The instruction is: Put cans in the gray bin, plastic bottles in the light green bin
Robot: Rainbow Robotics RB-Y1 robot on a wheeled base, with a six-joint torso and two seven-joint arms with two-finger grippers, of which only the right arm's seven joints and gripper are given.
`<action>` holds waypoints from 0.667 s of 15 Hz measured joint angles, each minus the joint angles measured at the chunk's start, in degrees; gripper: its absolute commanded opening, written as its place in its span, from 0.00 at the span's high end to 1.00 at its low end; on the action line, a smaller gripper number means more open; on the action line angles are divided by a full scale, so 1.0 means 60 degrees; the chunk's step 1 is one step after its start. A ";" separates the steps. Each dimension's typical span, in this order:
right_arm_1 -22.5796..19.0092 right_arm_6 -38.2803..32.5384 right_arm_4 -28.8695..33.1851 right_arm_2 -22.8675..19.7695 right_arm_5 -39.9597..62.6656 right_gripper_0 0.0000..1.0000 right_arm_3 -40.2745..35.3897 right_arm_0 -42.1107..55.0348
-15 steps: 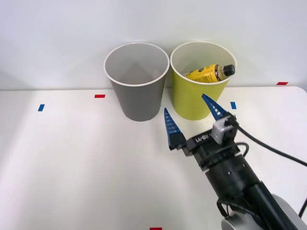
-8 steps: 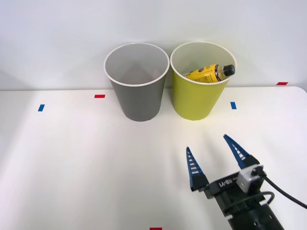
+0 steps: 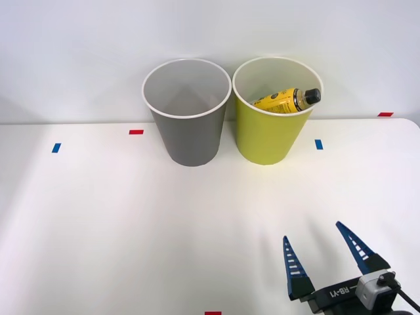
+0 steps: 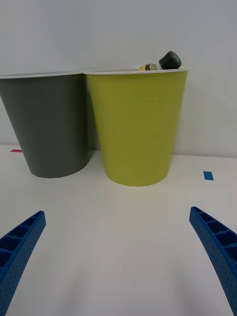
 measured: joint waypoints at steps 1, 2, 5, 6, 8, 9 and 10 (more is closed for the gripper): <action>0.0117 0.0025 0.0000 -0.0055 0.0006 0.00 0.0011 0.0081; 0.0354 0.0034 0.0045 -0.0082 0.0021 0.00 0.0039 0.0115; 0.0828 -0.0024 0.0372 -0.0093 -0.0062 0.00 0.0366 0.0047; 0.0936 -0.0062 0.0461 -0.0045 -0.0374 0.00 0.0638 -0.0035; 0.1094 -0.0165 0.0600 0.0088 -0.1220 0.00 0.1431 -0.0297; 0.1137 -0.0233 0.0638 0.0158 -0.1615 0.00 0.1758 -0.0411; 0.1161 -0.0290 0.0658 0.0220 -0.2063 0.00 0.2054 -0.0482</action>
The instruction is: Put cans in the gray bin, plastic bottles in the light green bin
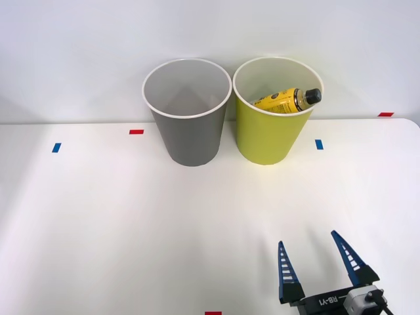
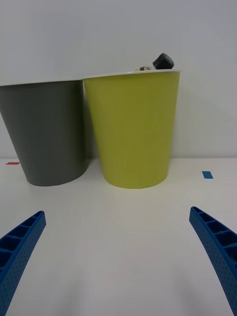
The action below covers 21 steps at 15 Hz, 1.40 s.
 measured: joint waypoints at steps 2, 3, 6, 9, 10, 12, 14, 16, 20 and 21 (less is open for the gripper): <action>-0.0035 0.0041 0.0007 0.0116 -0.0821 0.00 0.0443 0.0038; -0.0057 0.0188 0.0012 0.0155 -0.1072 0.00 0.0555 0.0161; 0.0030 0.1518 -0.0069 0.0069 -0.1364 0.00 0.0603 0.0893; 0.0194 0.1724 -0.0146 0.0080 -0.1769 0.00 0.0862 0.1348; 0.0266 0.1688 -0.0154 0.0099 -0.2163 0.00 0.1295 0.1340; 0.0333 0.1569 -0.0196 0.0175 -0.2716 0.00 0.1823 0.1318; 0.0335 0.1480 -0.0204 0.0258 -0.2811 0.00 0.1879 0.1405; 0.0335 0.1424 -0.0213 0.0291 -0.2816 0.00 0.1882 0.1381; 0.0230 0.1400 -0.0238 0.0274 -0.2812 0.00 0.1876 0.1254; 0.0222 0.1400 -0.0243 0.0272 -0.2811 0.00 0.1873 0.1251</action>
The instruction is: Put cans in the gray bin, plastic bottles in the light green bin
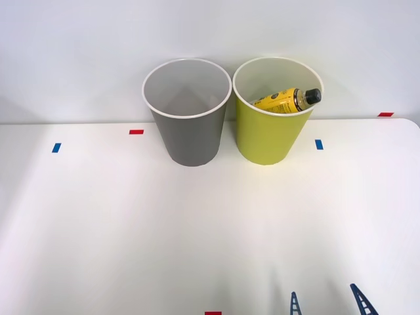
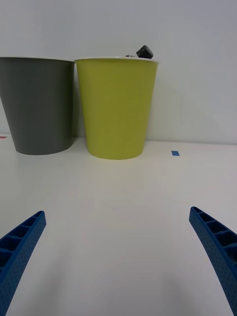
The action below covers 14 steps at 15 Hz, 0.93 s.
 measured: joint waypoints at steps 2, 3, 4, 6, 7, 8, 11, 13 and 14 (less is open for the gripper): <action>-0.0003 0.0000 -0.0002 -0.0001 0.0001 0.00 -0.0001 -0.0002; -0.0004 0.0000 -0.0002 -0.0002 0.0001 0.00 -0.0002 -0.0002; -0.0004 0.0000 -0.0002 -0.0002 0.0001 0.00 -0.0002 -0.0002; -0.0004 0.0000 -0.0003 -0.0002 0.0002 0.00 -0.0002 -0.0002; -0.0004 0.0000 -0.0003 -0.0002 0.0002 0.00 -0.0002 -0.0002; -0.0004 -0.0001 -0.0003 -0.0002 0.0002 0.00 -0.0002 -0.0002; -0.0004 -0.0001 -0.0003 -0.0003 0.0003 0.00 -0.0002 -0.0002; -0.0005 -0.0001 -0.0003 -0.0003 0.0003 0.00 -0.0003 -0.0002; -0.0005 -0.0001 -0.0003 -0.0003 0.0003 0.00 -0.0003 -0.0003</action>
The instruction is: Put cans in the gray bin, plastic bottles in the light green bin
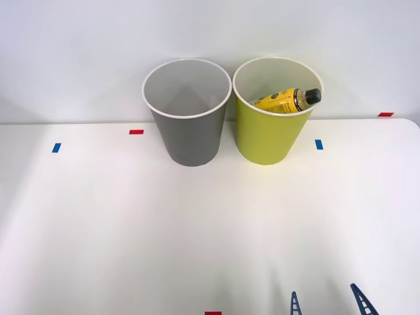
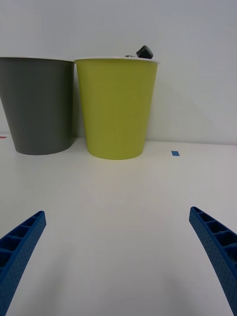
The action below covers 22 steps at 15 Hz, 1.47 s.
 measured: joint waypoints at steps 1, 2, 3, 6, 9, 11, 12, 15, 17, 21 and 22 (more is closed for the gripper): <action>0.0000 0.0000 0.0000 0.0000 0.0000 0.00 0.0000 0.0000; 0.0000 0.0000 0.0000 0.0000 0.0000 0.00 0.0000 0.0000; 0.0000 0.0000 0.0000 0.0000 0.0000 0.00 0.0000 0.0000; 0.0000 0.0000 0.0000 0.0000 0.0000 0.00 0.0000 0.0000; 0.0000 0.0000 0.0000 0.0000 0.0001 0.00 -0.0001 0.0000; 0.0000 0.0000 0.0000 0.0000 0.0001 0.00 -0.0001 0.0000; 0.0000 0.0000 0.0000 0.0000 0.0001 0.00 -0.0001 0.0000; -0.0001 0.0000 0.0000 0.0000 0.0002 0.00 -0.0001 -0.0001; -0.0001 0.0000 -0.0001 0.0000 0.0002 0.00 -0.0001 -0.0001; -0.0001 0.0000 -0.0001 -0.0001 0.0002 0.00 -0.0001 -0.0001; -0.0001 0.0000 -0.0001 -0.0001 0.0002 0.00 -0.0001 -0.0001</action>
